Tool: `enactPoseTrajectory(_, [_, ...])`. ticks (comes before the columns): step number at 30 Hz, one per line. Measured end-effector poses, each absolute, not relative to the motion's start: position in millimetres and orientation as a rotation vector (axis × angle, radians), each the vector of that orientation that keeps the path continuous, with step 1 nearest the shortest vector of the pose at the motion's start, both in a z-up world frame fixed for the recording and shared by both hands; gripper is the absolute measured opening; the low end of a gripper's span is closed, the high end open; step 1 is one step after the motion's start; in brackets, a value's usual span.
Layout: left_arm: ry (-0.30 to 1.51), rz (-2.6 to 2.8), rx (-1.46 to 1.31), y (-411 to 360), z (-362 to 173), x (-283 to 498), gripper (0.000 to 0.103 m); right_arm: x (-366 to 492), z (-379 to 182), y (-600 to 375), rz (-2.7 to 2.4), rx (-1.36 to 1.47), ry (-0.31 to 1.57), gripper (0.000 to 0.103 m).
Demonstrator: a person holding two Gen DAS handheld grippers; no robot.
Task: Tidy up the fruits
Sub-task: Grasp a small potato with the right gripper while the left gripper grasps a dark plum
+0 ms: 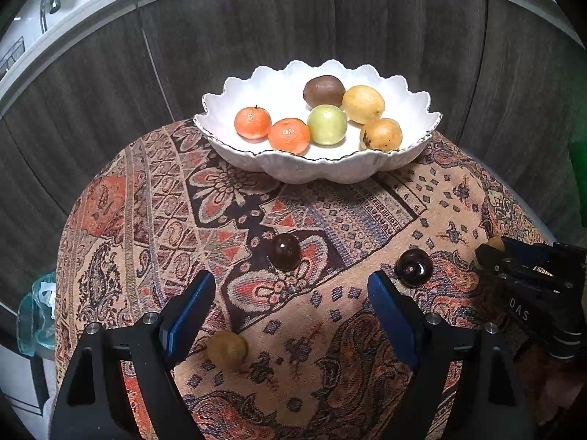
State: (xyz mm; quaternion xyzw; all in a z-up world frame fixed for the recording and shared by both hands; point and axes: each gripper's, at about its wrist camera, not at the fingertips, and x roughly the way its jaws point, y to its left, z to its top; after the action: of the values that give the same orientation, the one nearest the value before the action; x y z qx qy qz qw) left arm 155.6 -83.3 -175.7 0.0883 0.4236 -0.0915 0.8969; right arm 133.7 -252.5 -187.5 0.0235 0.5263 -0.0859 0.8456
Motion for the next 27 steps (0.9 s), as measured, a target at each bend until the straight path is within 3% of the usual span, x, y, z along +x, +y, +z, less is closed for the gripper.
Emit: enactPoseTrajectory(27, [0.875,-0.357,0.158,-141.2,-178.3,163.1,0.078,116.9,-162.1,-283.1,-0.172,0.223,1.06,0.025])
